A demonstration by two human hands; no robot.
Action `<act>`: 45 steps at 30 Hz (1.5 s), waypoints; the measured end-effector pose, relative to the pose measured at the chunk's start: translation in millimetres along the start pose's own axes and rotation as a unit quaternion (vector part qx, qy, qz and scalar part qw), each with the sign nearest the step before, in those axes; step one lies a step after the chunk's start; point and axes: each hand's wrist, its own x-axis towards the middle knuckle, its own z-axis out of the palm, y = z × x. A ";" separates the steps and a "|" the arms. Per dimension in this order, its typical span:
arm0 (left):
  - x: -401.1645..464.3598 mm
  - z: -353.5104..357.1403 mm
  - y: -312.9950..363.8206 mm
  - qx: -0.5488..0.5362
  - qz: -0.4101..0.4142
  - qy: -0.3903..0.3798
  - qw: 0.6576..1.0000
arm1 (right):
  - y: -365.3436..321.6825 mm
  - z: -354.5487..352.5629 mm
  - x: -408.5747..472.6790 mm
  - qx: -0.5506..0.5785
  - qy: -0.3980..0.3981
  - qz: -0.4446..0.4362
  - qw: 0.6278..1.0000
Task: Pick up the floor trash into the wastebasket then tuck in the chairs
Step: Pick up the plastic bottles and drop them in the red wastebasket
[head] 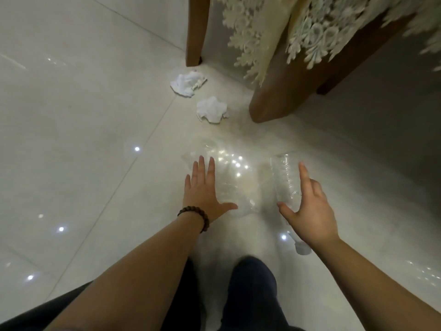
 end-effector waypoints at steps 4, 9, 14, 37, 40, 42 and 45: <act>38.5 43.4 -0.6 0.024 -0.004 -0.016 1.000 | 18.4 38.0 31.3 -0.001 -0.003 0.000 1.000; 65.8 63.1 -4.5 0.077 -0.001 -0.021 0.997 | 20.9 57.8 54.9 0.013 0.002 -0.005 1.000; 69.4 49.3 1.6 0.061 0.028 0.006 0.998 | 9.5 59.8 57.1 0.025 0.003 -0.005 1.000; -306.3 -426.9 64.6 -0.106 -0.035 0.190 0.975 | -268.9 -361.7 -150.8 0.017 0.015 -0.128 0.992; -354.5 -471.8 73.2 -0.111 -0.051 0.217 0.969 | -295.8 -409.7 -174.8 0.009 0.027 -0.145 0.989; -377.8 -493.3 76.9 -0.112 -0.061 0.236 0.963 | -309.8 -432.4 -186.8 0.003 0.033 -0.165 0.986; -399.8 -514.9 78.3 -0.124 -0.079 0.268 0.952 | -326.8 -454.0 -196.4 0.005 0.036 -0.192 0.981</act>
